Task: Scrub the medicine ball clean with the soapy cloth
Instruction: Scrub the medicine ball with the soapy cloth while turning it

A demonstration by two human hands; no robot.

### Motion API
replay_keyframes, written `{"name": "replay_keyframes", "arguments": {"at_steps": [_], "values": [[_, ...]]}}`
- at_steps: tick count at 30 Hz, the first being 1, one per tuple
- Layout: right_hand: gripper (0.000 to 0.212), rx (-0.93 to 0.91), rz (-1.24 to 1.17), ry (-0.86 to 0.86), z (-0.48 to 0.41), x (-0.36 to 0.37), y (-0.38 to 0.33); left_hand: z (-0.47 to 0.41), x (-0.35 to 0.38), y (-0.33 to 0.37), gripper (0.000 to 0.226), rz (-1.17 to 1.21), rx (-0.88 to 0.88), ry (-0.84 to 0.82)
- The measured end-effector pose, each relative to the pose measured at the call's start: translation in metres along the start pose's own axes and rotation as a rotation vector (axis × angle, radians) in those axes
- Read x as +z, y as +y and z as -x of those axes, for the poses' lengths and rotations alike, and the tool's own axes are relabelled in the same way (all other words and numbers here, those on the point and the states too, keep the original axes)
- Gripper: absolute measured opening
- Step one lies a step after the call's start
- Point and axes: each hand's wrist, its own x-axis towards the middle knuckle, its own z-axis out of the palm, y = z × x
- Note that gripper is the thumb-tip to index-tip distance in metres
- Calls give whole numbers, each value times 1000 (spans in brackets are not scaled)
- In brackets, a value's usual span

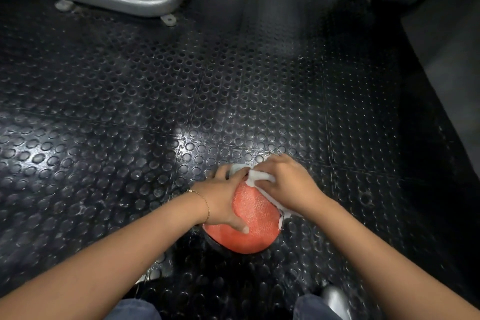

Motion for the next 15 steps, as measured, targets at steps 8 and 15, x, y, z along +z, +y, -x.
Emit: {"name": "replay_keyframes", "arguments": {"at_steps": [8, 15], "values": [[21, 53, -127, 26, 18, 3, 10, 7, -1, -11, 121, 152, -8, 18], [14, -30, -85, 72, -2, 4, -6, 6, 3, -7, 121, 236, -101, 33]]}}
